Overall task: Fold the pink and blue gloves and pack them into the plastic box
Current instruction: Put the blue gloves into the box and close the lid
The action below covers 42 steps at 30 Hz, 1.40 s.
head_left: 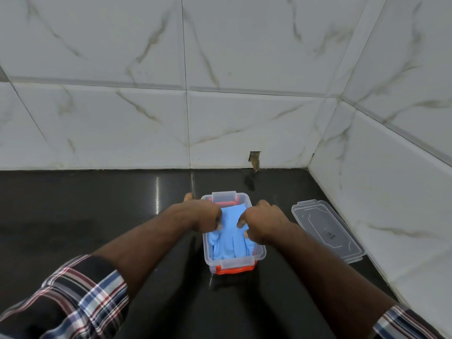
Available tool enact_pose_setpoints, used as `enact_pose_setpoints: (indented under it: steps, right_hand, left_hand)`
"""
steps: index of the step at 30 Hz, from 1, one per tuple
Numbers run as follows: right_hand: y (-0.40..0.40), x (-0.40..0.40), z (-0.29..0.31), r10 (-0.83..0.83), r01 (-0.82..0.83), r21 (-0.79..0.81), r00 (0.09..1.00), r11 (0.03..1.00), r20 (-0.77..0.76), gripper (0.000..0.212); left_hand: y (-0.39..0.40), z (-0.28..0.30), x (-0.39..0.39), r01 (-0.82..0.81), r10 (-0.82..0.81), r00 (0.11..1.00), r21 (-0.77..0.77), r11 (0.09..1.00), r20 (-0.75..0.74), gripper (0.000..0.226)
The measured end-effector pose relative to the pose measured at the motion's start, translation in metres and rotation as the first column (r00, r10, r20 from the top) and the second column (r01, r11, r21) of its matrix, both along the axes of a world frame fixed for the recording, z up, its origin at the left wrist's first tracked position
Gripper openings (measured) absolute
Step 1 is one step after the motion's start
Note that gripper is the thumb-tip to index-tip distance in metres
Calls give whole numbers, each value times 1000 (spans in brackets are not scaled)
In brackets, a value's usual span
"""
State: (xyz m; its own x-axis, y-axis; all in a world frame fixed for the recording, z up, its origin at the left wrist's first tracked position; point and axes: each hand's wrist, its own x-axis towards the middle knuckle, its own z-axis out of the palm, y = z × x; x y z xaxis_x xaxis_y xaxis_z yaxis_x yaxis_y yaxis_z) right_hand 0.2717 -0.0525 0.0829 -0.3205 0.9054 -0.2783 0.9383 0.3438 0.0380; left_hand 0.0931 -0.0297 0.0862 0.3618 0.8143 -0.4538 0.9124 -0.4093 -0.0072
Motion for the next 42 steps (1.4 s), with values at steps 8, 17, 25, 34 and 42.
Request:
enact_pose_setpoints:
  steps: [8, 17, 25, 34, 42]
  right_hand:
    - [-14, -6, -14, 52, -59, 89, 996, 994, 76, 37]
    - [-17, -10, -2, -75, 84, 127, 994, 988, -77, 39]
    - [-24, -39, -22, -13, 12, -5, 980, 1000, -197, 32]
    - [-16, -54, -24, -56, 64, 37, 980, 997, -189, 40]
    - [-11, -64, -20, -98, 119, 84, 971, 989, -217, 34]
  left_hand:
    - [-4, -15, 10, 115, -103, 982, 72, 991, -161, 46]
    - [-3, -4, -17, 96, -99, 995, 143, 985, 18, 41]
    - [-11, 2, -41, 152, -155, 988, 181, 972, -2, 49]
    - [-39, -9, -59, 6, -15, 983, 48, 999, 185, 28]
    - [-48, -13, -64, -135, 107, 944, 69, 988, 312, 38]
